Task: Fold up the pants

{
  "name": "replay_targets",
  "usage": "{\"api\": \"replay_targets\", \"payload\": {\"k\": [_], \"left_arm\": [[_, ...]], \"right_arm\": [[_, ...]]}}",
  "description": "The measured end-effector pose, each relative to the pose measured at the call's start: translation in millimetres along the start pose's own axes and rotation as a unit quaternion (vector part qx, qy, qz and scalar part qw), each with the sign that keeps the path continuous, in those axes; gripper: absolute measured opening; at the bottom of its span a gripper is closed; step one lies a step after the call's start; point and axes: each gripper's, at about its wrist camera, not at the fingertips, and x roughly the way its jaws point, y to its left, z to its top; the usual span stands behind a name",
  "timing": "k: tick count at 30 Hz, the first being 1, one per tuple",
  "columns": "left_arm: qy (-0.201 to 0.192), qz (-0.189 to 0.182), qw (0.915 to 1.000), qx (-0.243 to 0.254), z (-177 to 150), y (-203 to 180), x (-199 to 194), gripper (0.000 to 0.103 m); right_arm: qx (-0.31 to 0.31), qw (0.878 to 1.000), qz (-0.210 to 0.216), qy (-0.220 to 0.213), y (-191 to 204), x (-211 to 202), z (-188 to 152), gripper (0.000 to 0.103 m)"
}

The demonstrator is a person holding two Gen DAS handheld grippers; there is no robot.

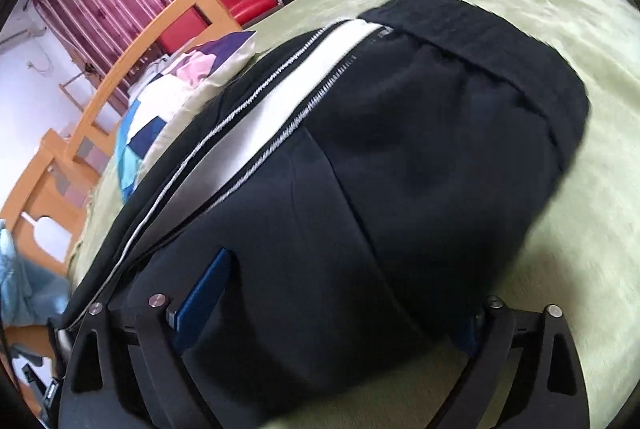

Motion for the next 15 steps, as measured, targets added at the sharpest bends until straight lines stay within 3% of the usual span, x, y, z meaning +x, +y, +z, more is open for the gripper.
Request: {"api": "replay_targets", "payload": {"k": [1,2,3,5,7,11,15], "left_arm": [[0.002,0.013,0.9999,-0.007,0,0,-1,0.075],[0.000,0.026,0.9996,-0.015,1,2,-4,0.056],[-0.001,0.026,0.9994,-0.024,2,7,-9,0.034],[0.003,-0.007,0.9998,-0.020,5,13,-16,0.013],[0.001,-0.008,1.0000,-0.004,3,9,-26,0.012],[-0.006,0.004,0.9995,0.032,-13,-8,-59,0.012],[0.007,-0.001,0.9985,0.054,-47,-16,-99,0.012]], "right_arm": [[-0.005,1.000,-0.007,-0.002,3,4,2,0.063],[-0.006,1.000,-0.019,-0.009,3,4,5,0.041],[0.002,1.000,-0.020,-0.013,-3,1,7,0.031],[0.041,0.999,0.025,-0.007,-20,-6,10,0.019],[0.060,0.997,0.040,0.002,-29,-20,8,0.015],[0.021,1.000,0.022,-0.003,-21,-62,0,0.013],[0.006,1.000,0.017,-0.013,-30,-119,-9,0.013]]}}
